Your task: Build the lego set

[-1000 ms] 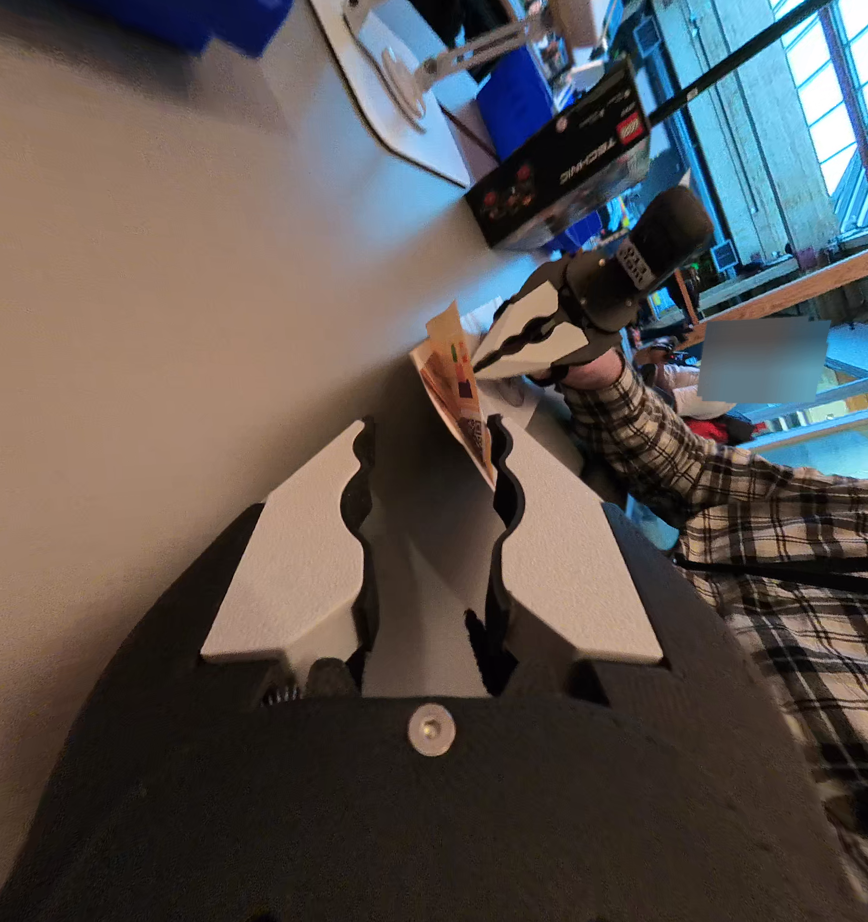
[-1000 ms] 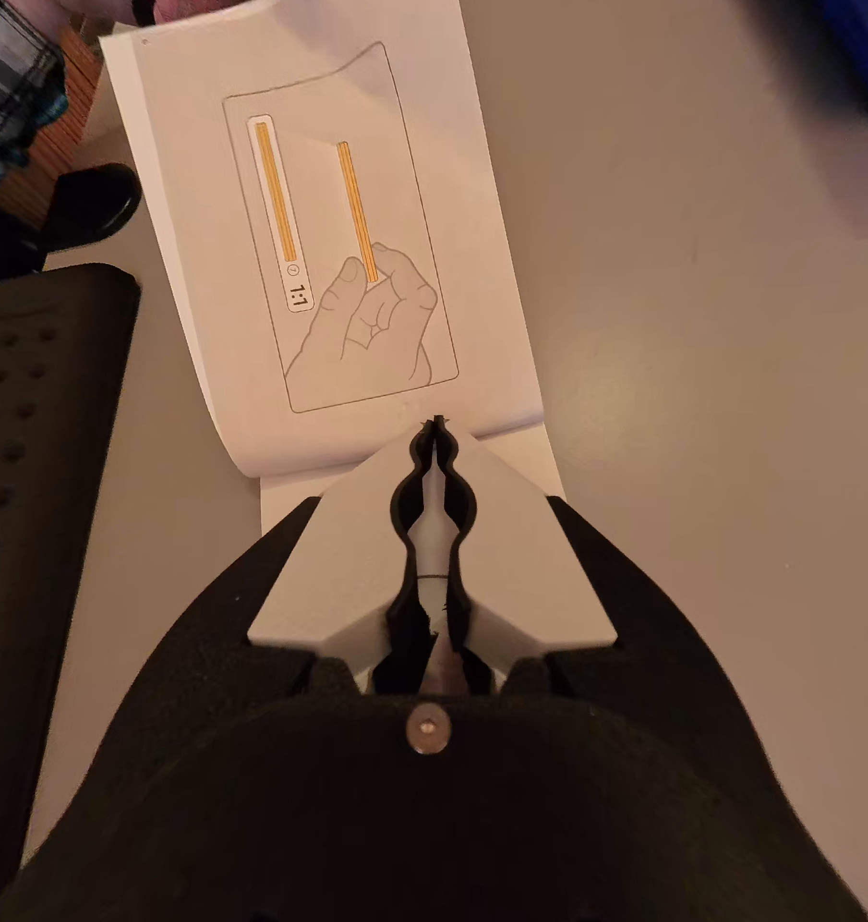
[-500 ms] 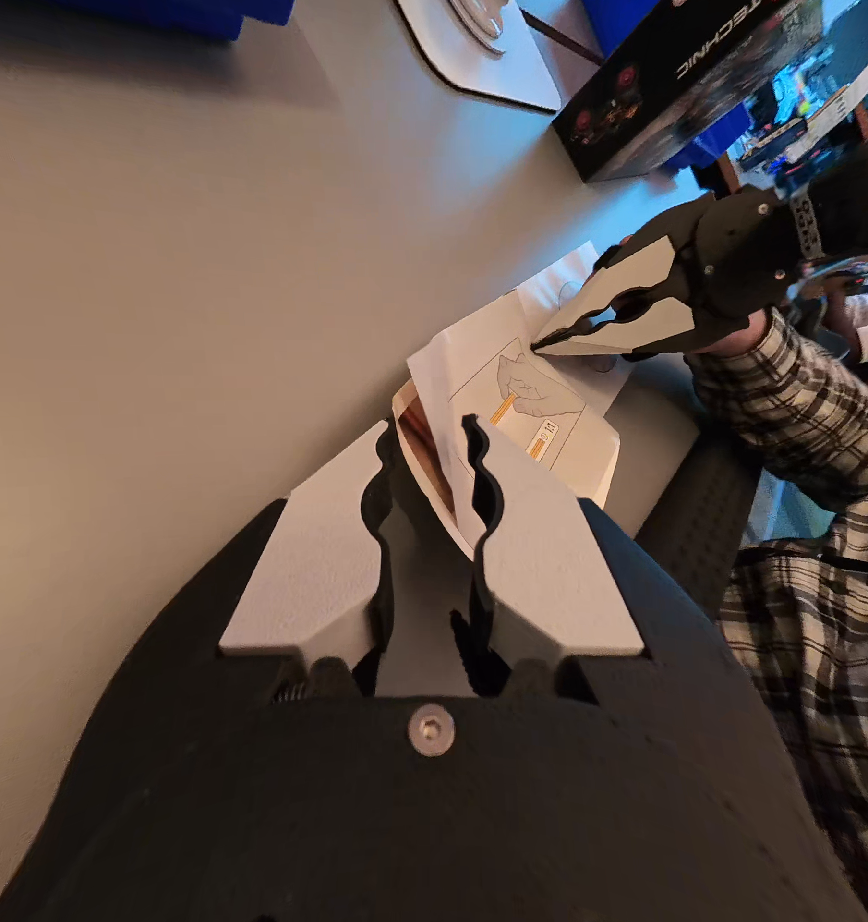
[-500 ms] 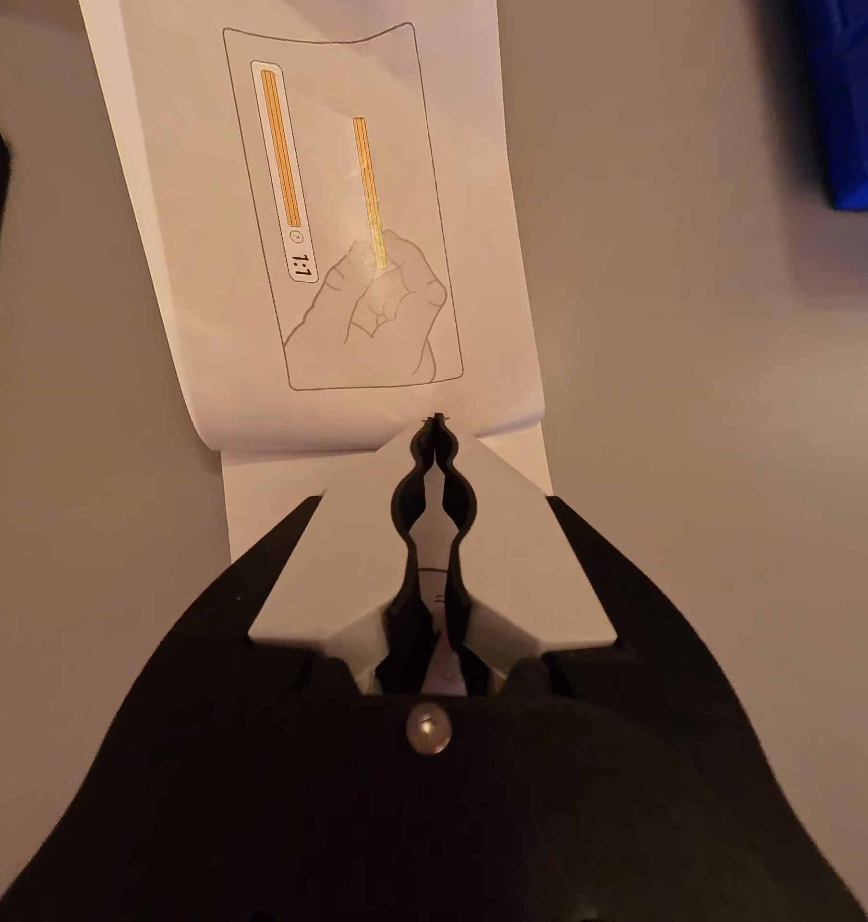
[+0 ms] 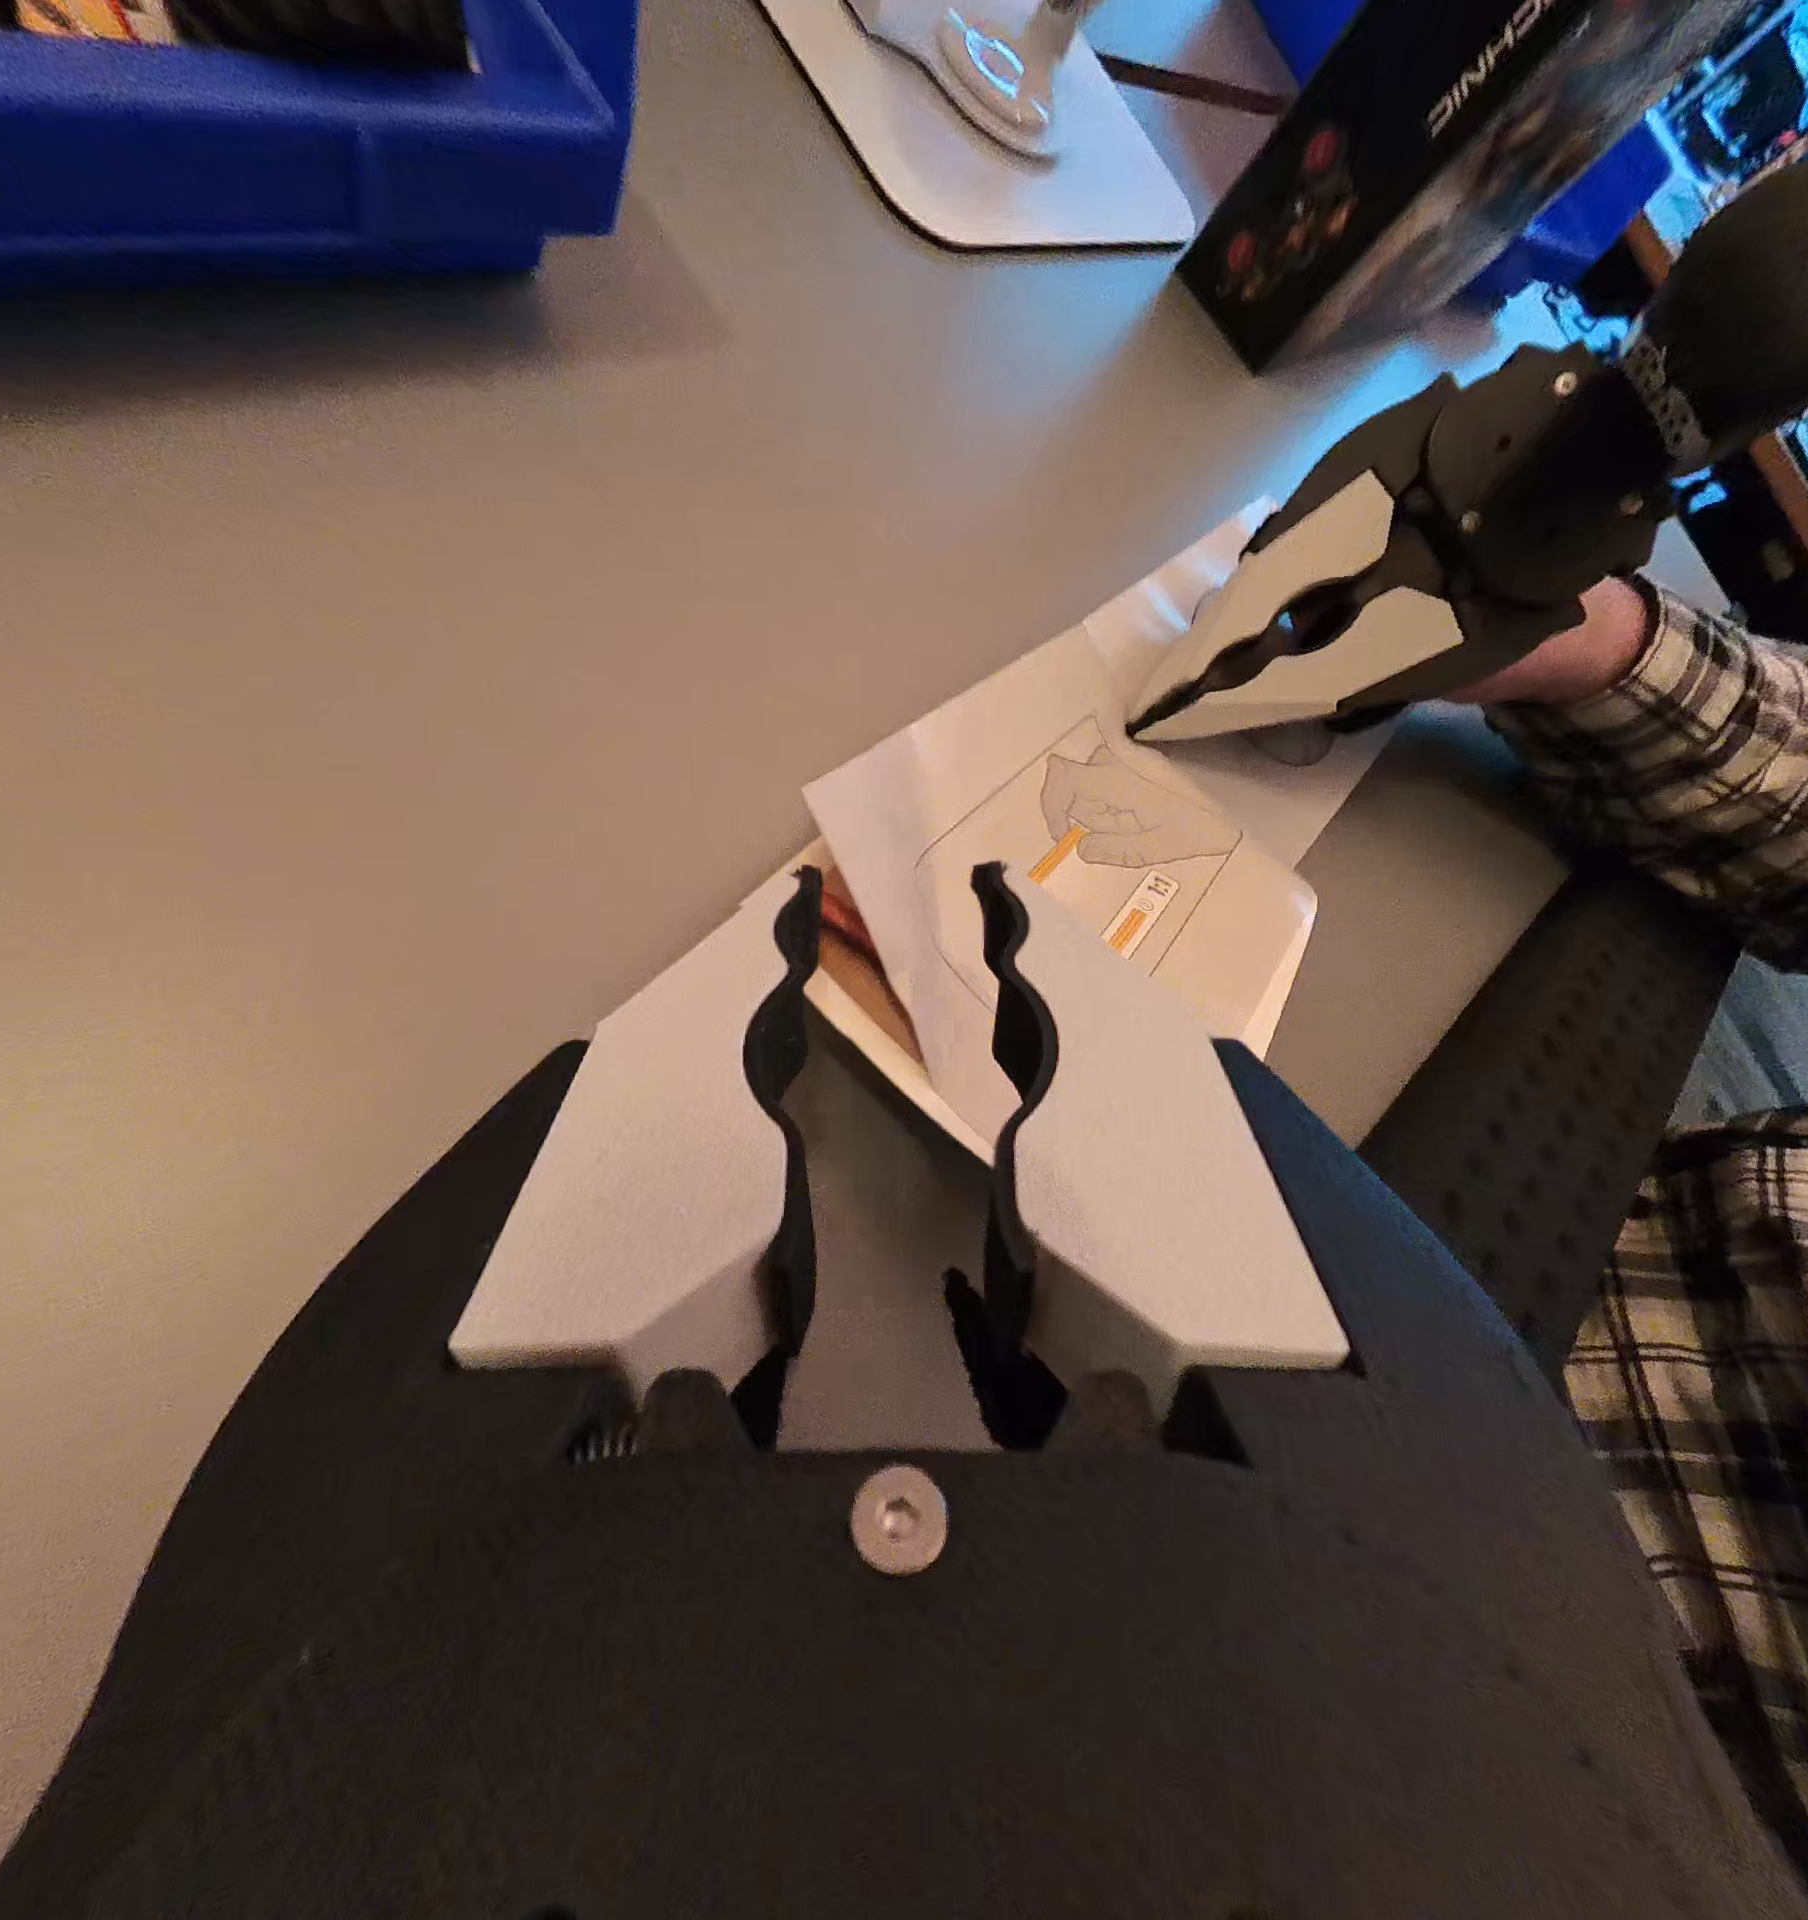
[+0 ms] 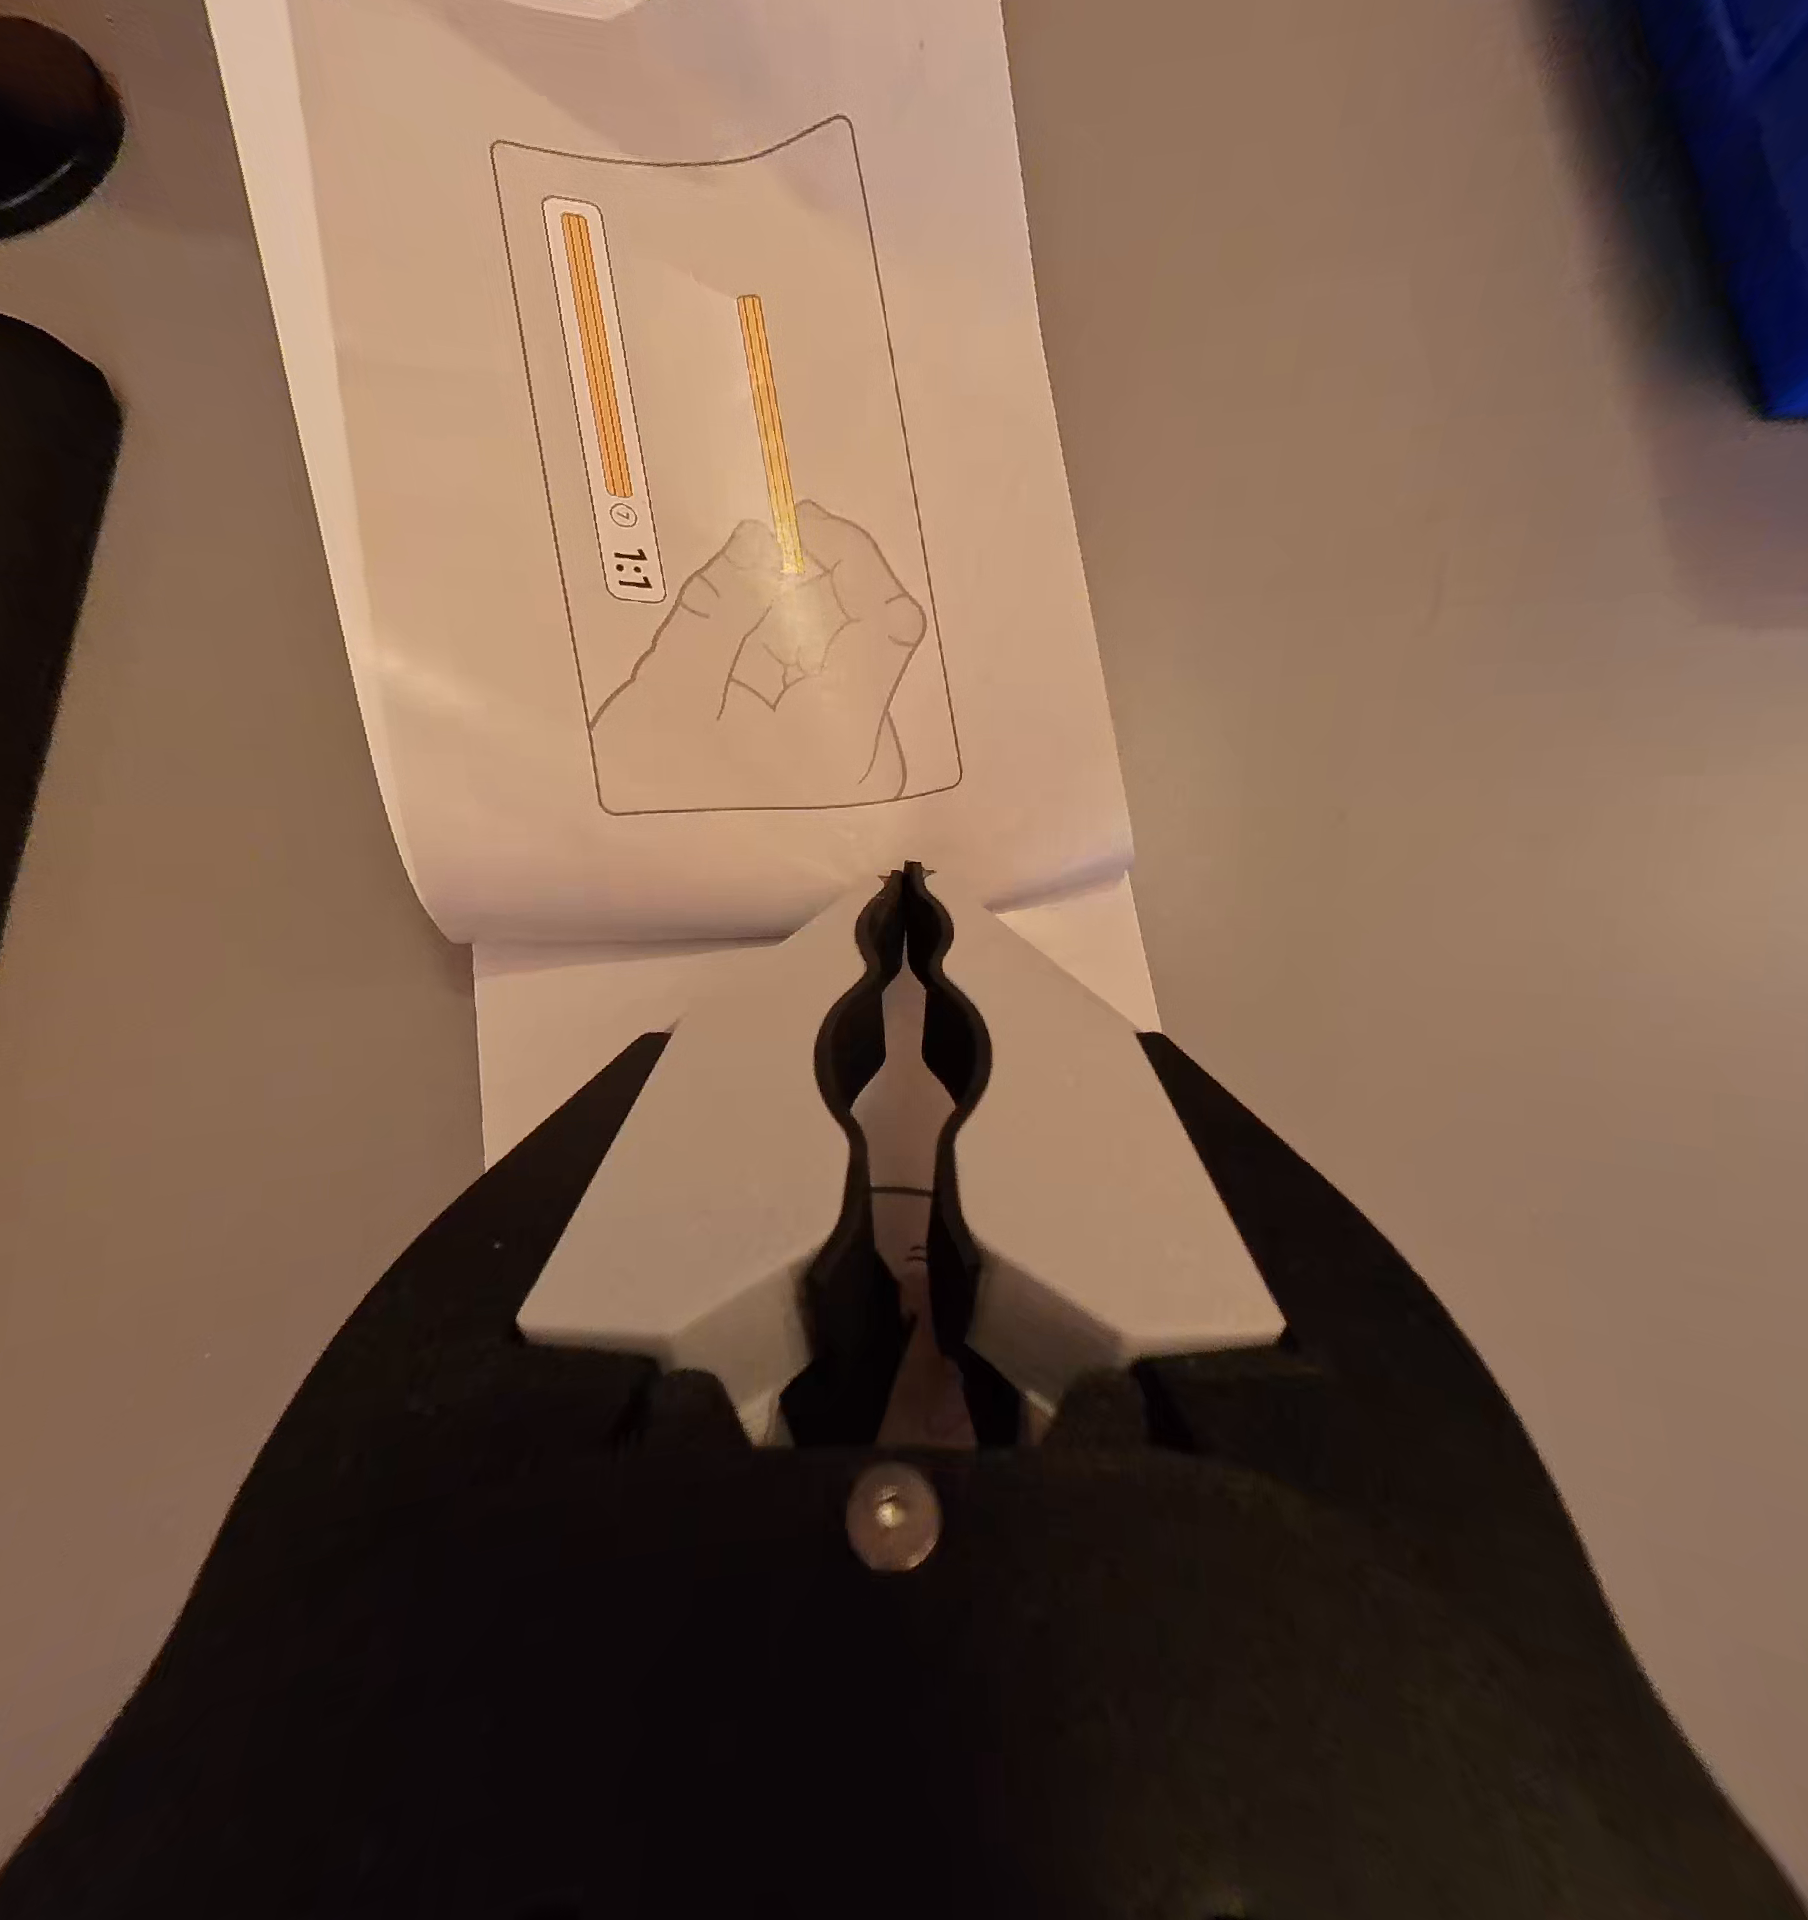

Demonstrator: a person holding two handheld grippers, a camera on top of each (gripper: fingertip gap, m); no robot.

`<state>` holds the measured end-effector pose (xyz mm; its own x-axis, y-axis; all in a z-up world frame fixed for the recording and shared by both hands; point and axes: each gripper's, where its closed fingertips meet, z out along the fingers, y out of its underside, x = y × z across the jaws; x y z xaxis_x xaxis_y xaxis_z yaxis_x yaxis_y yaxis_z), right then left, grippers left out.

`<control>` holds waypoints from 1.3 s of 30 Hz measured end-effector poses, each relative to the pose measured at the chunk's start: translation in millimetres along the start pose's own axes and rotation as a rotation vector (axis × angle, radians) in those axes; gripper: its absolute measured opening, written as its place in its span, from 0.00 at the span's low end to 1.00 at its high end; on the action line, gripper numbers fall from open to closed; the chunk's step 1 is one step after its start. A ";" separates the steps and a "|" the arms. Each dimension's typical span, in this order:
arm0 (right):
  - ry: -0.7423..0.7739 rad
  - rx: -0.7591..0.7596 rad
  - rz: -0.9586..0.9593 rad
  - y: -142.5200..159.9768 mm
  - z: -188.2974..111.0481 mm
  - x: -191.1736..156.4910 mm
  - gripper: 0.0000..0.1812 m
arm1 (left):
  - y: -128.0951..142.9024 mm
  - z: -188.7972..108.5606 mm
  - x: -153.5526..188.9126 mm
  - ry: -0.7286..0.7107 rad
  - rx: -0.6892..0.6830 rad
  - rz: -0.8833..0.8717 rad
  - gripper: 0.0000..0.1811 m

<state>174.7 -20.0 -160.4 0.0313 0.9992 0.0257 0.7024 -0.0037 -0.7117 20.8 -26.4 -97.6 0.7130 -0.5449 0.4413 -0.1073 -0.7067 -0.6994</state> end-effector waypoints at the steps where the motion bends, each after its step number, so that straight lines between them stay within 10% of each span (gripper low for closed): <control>1: -0.001 0.000 0.000 0.0 0.1 0.0 0.00 | 2.5 4.4 3.1 0.010 -0.010 0.004 0.16; 13: -0.015 0.014 0.010 -0.3 -0.1 0.3 0.00 | -4.4 28.3 53.4 0.154 -0.009 0.079 0.03; 25: -0.021 0.018 0.015 -0.5 -0.3 0.7 0.00 | 44.3 73.0 139.1 0.067 -0.262 0.695 0.00; 39: -0.062 0.057 0.078 -4.9 -4.6 1.2 0.05 | 15.8 45.7 90.0 -0.085 -0.101 0.511 0.00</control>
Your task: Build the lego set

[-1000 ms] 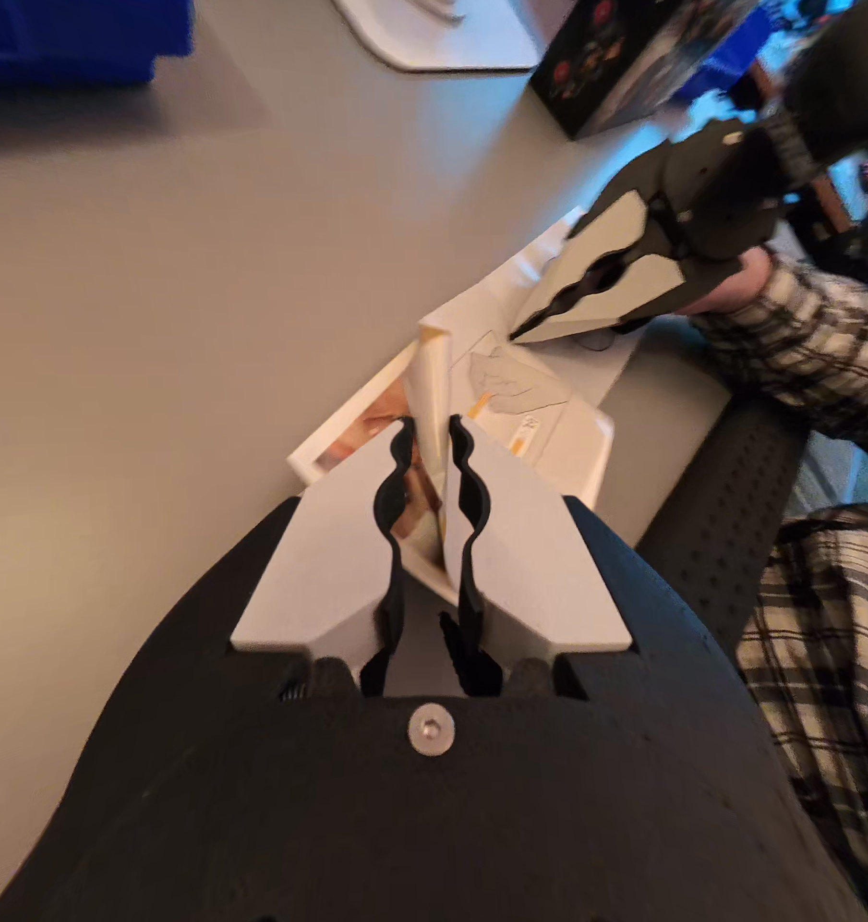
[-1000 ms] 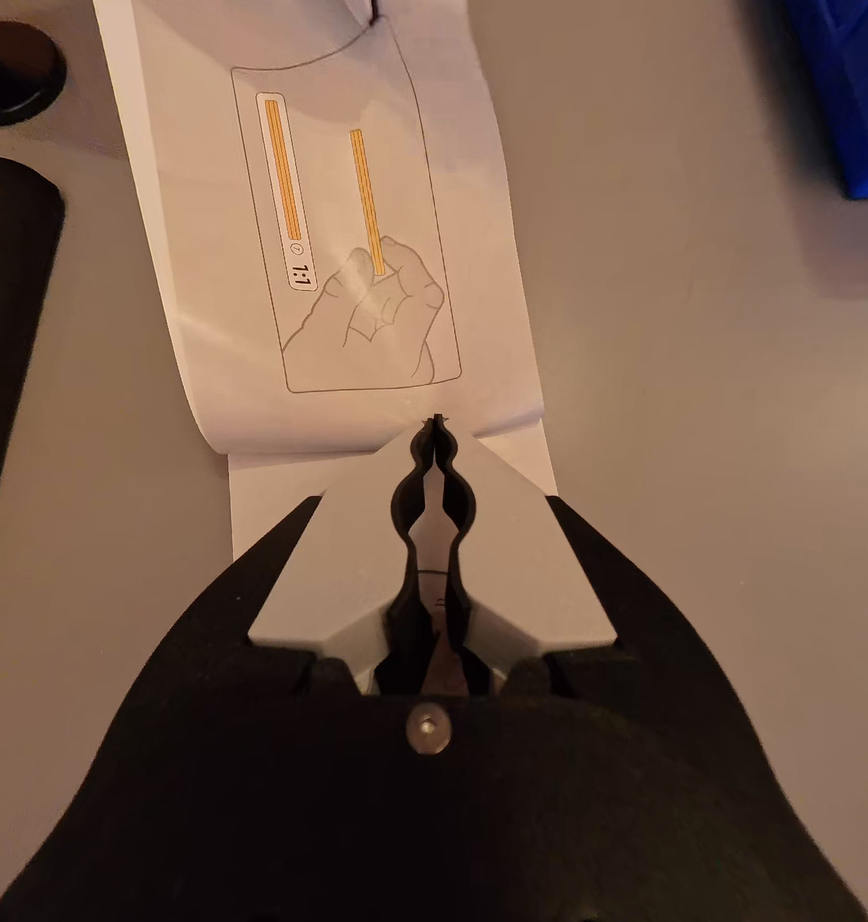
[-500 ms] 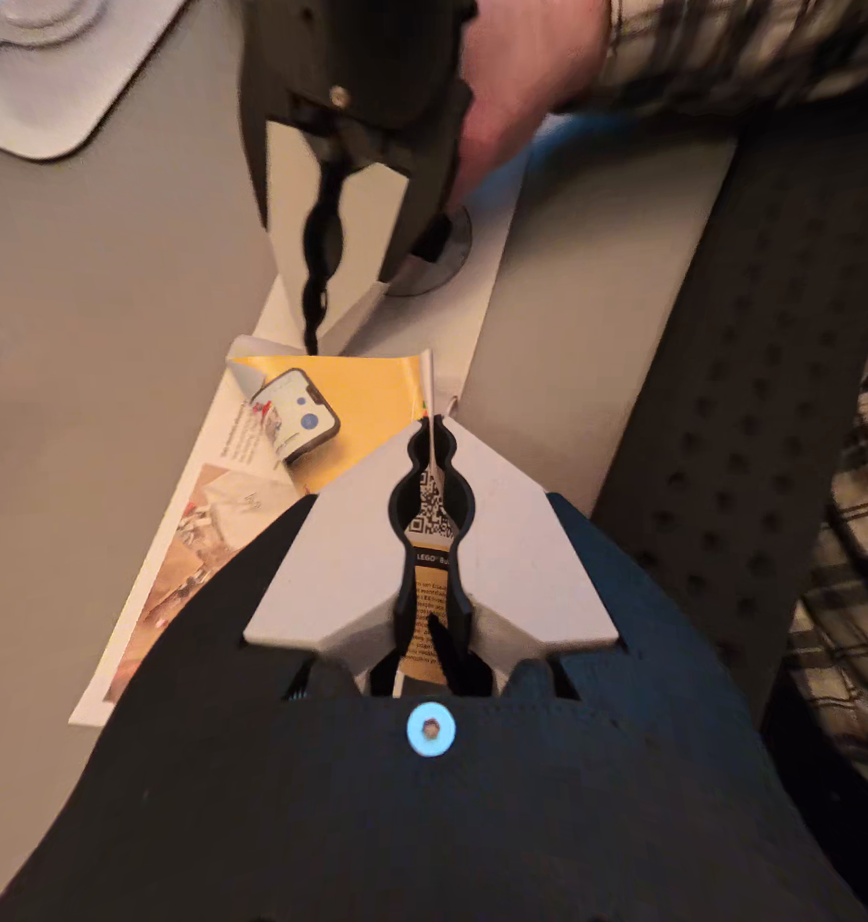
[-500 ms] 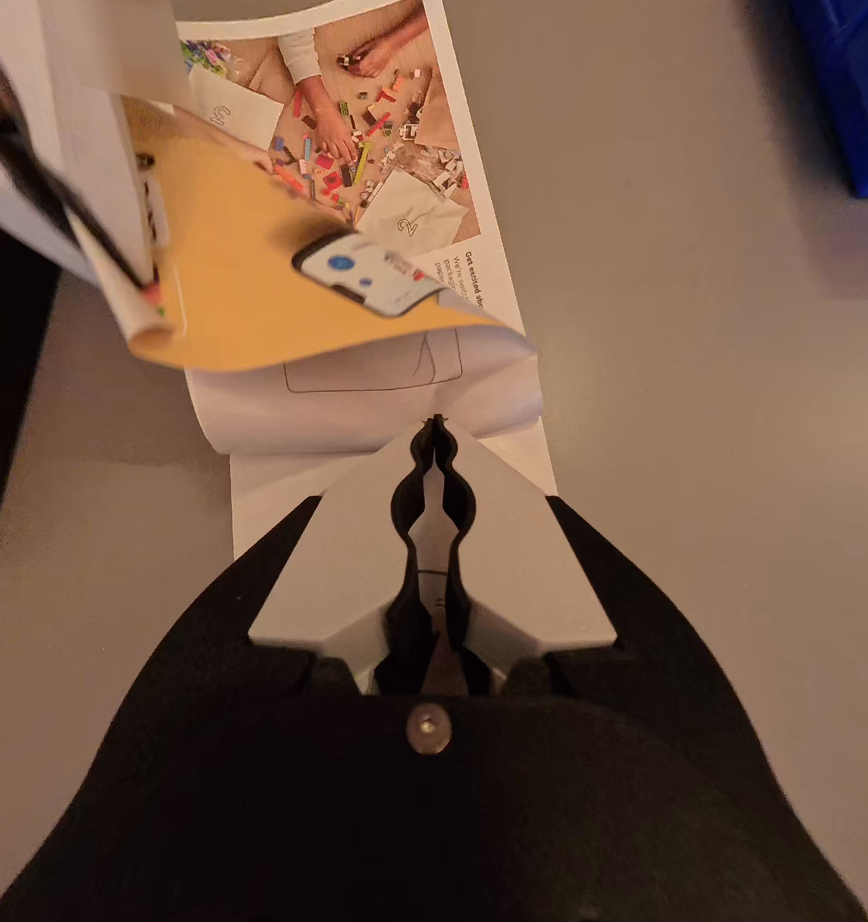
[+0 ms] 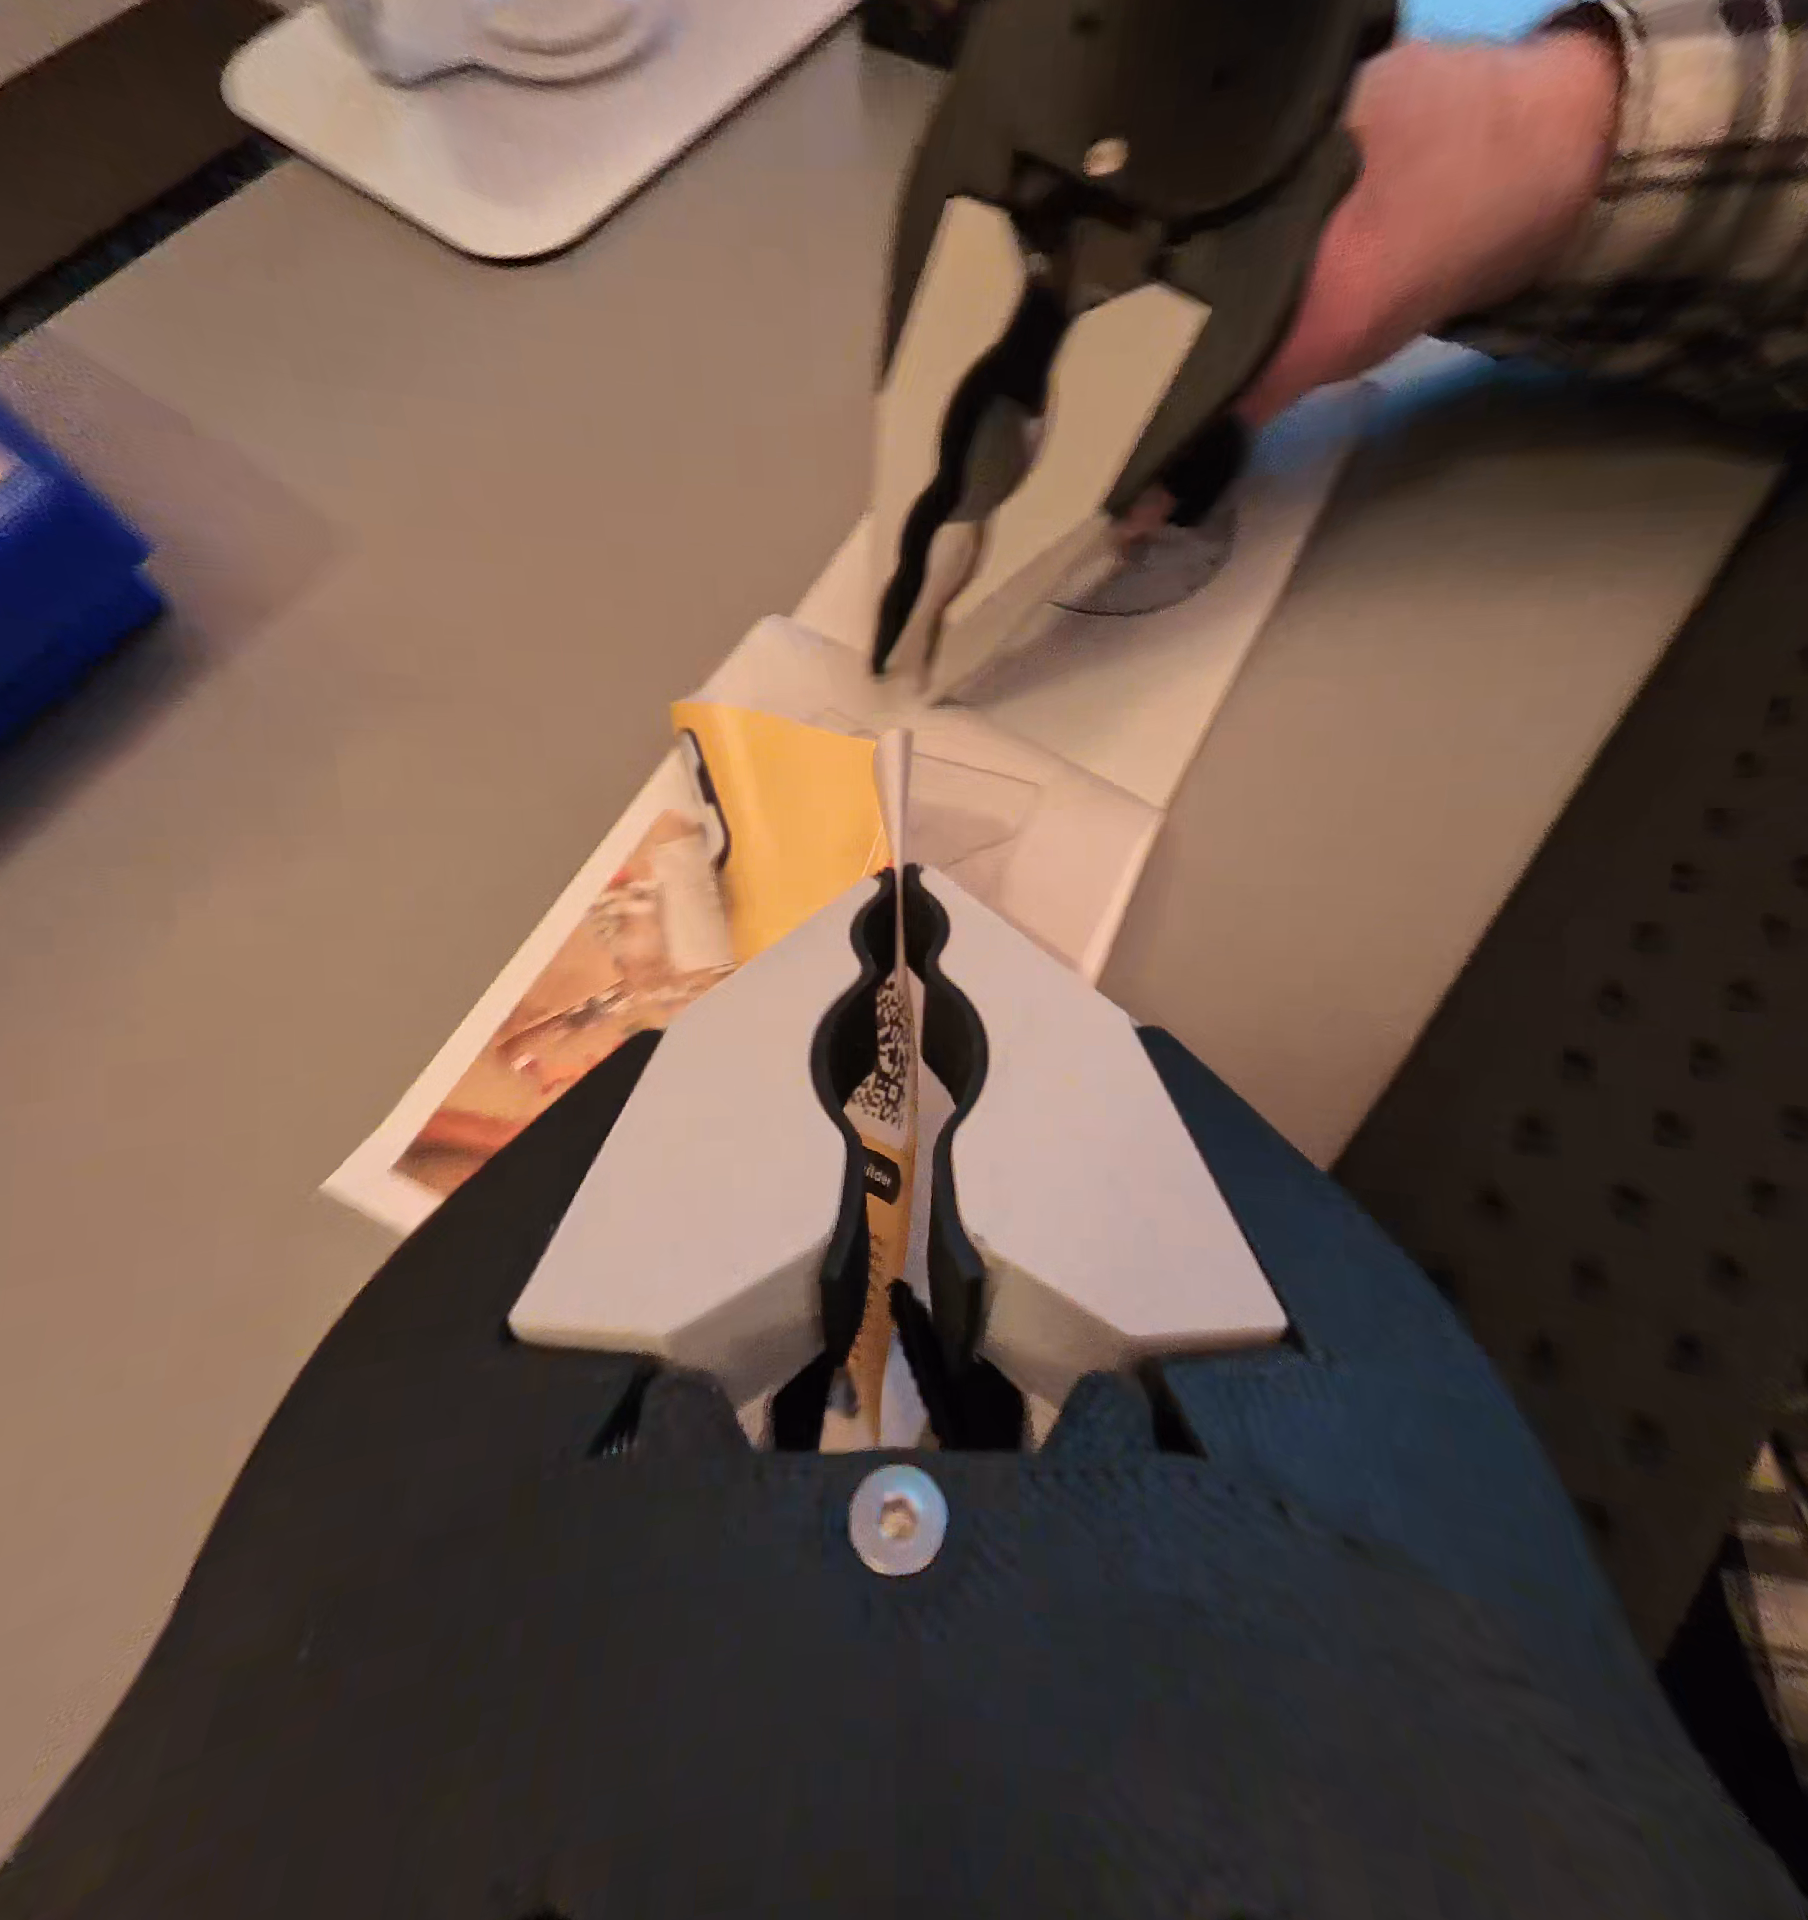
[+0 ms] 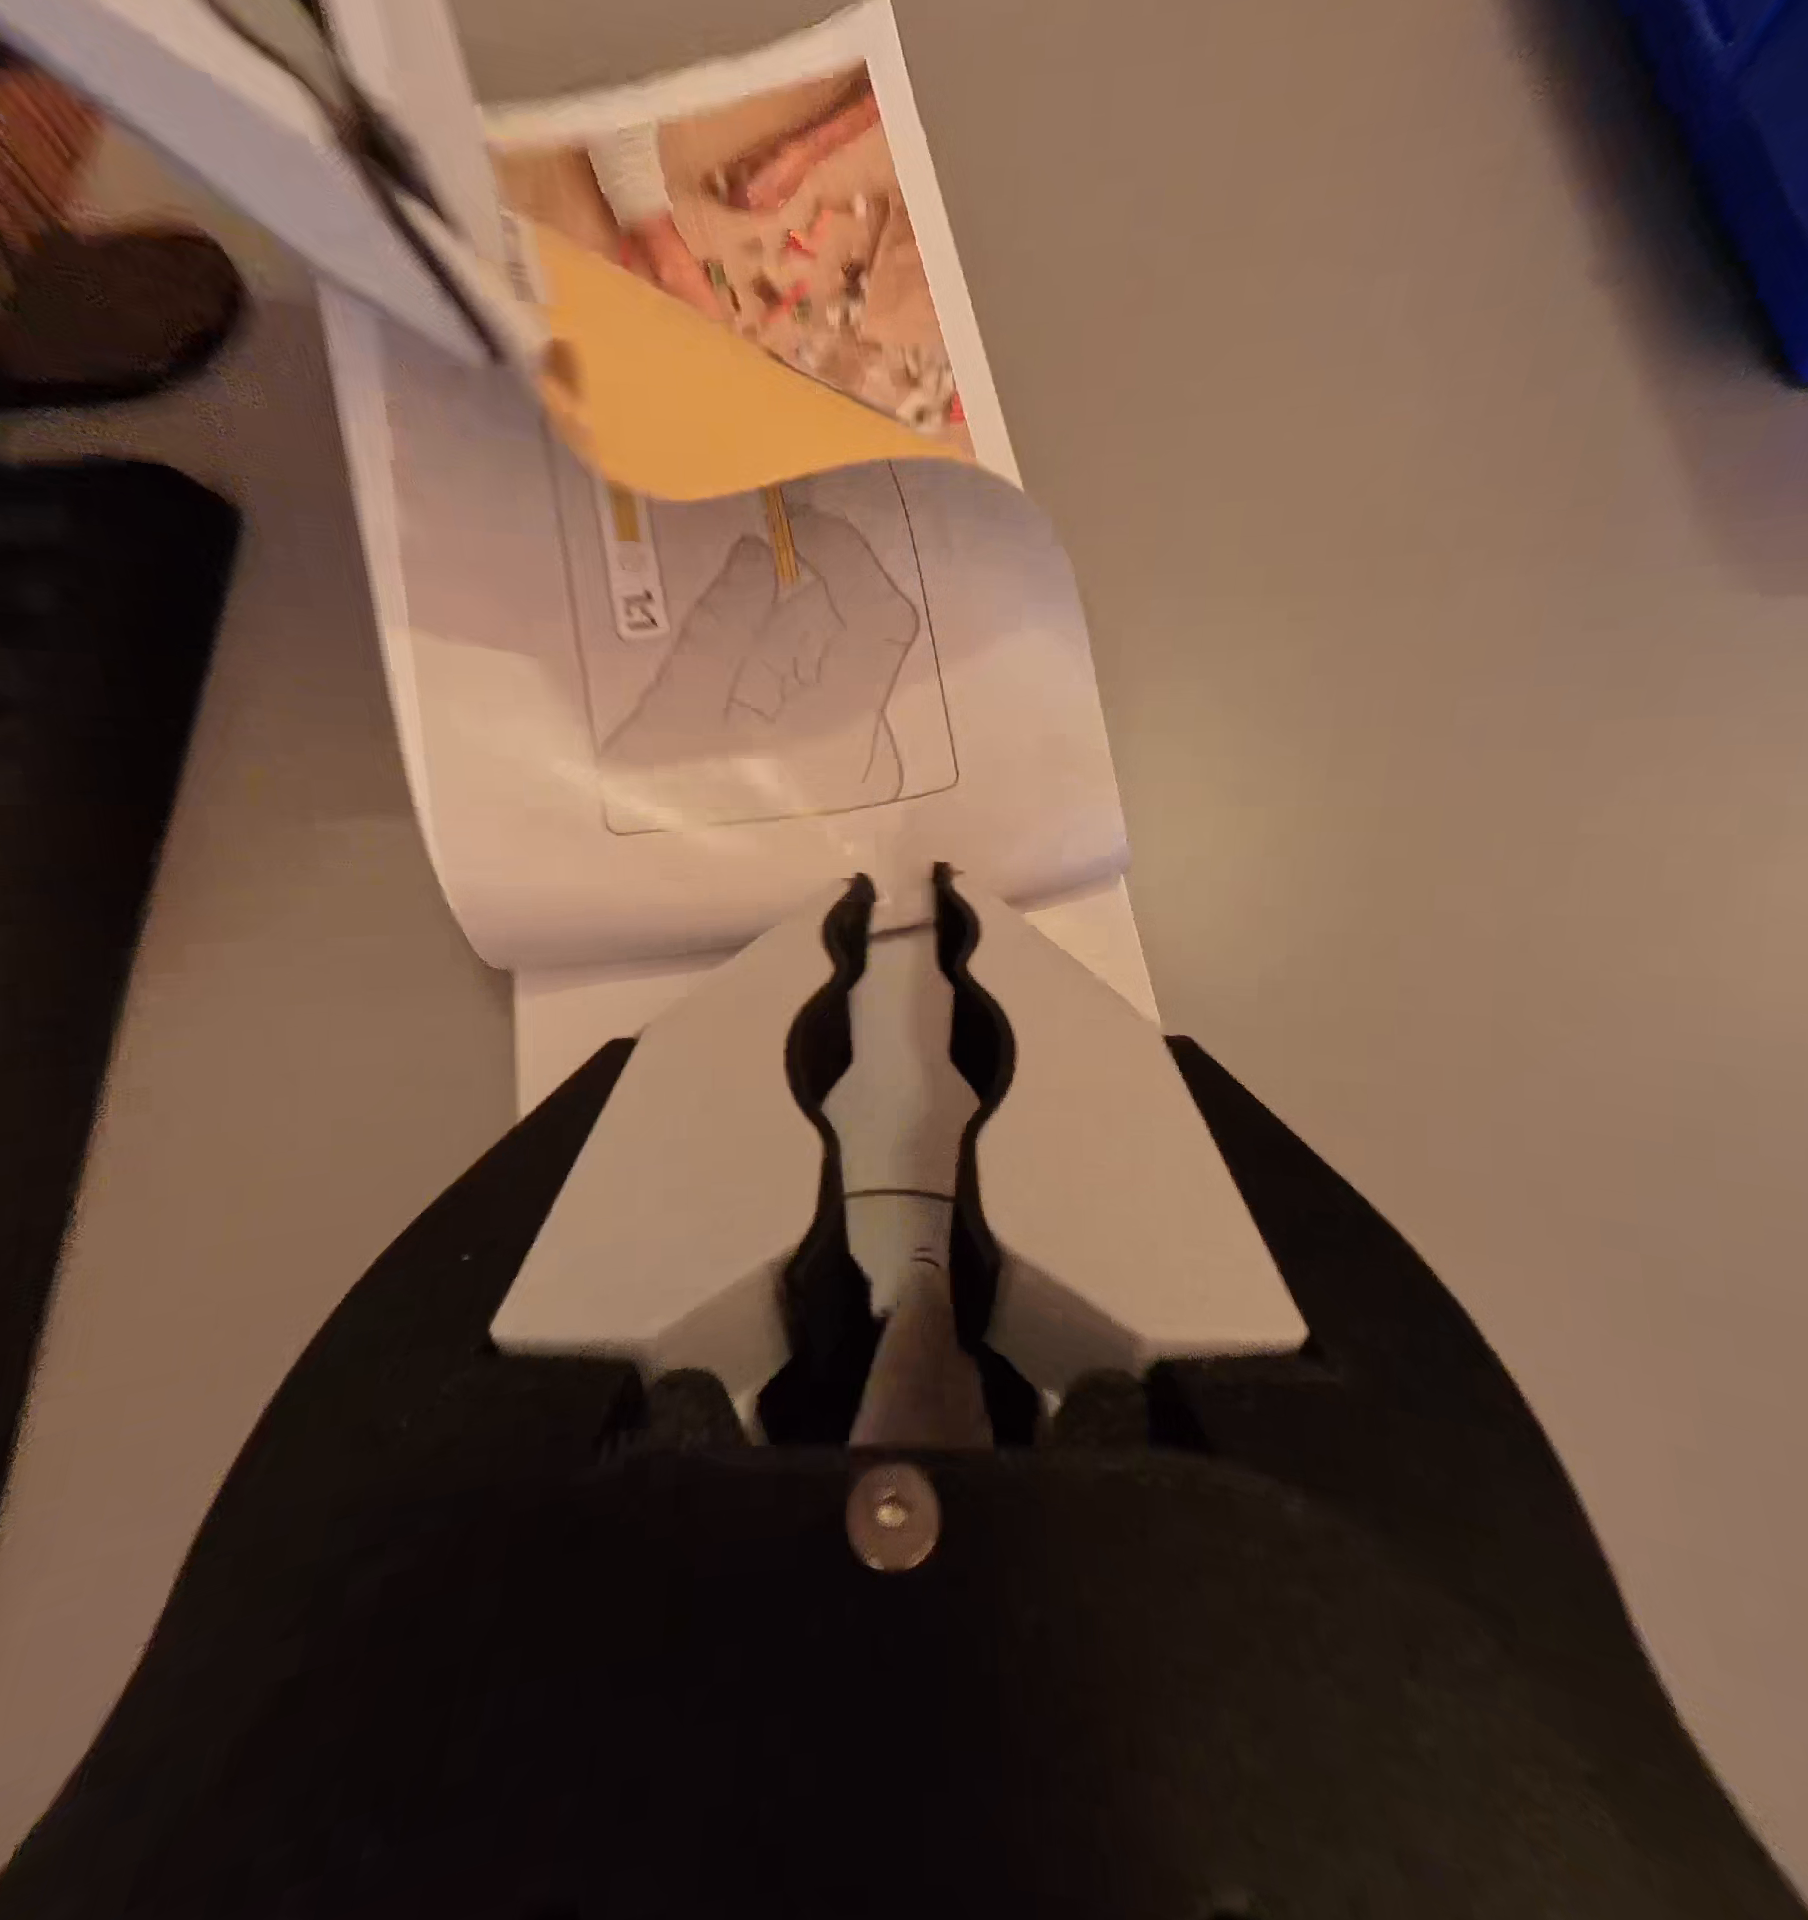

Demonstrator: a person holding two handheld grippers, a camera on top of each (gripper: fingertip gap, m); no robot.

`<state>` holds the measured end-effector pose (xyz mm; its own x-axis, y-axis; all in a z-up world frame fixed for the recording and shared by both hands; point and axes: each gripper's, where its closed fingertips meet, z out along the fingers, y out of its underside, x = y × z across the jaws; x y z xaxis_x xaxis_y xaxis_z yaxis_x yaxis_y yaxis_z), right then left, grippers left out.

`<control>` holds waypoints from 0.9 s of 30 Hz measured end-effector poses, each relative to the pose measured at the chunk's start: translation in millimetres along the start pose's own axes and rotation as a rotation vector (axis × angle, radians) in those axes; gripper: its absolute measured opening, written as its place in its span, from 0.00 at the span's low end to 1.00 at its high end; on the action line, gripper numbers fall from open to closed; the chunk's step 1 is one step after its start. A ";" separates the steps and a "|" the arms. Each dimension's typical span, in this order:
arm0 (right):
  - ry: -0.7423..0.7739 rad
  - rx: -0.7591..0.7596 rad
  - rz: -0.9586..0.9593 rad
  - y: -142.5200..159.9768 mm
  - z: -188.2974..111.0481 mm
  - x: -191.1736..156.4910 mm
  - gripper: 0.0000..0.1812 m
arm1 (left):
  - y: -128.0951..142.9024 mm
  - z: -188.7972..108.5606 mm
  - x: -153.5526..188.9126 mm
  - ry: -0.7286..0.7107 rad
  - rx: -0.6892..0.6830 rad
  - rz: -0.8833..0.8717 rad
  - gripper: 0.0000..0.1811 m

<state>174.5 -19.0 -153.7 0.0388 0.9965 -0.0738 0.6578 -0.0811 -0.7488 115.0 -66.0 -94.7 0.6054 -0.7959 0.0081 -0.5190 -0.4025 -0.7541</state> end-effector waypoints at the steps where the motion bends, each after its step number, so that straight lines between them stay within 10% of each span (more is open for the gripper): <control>1: -0.022 0.036 0.030 -6.2 -4.7 -0.3 0.09 | 0.6 -3.5 -9.4 -0.017 0.027 -0.041 0.00; 7: 0.052 0.058 0.119 -11.5 -62.6 23.2 0.29 | 15.9 -5.8 -35.7 -0.021 0.072 -0.218 0.00; 15: 0.228 -0.212 0.220 88.5 -90.8 23.0 0.49 | 32.7 3.1 -47.6 -0.039 0.078 -0.302 0.00; 27: 0.250 -0.145 0.193 88.5 -88.5 17.4 0.20 | 40.8 8.9 -46.1 -0.020 0.091 -0.351 0.00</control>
<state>300.0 -7.1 -162.9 0.3444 0.9384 -0.0278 0.7200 -0.2830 -0.6337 71.3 -41.7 -131.6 0.7494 -0.6071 0.2642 -0.2226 -0.6069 -0.7630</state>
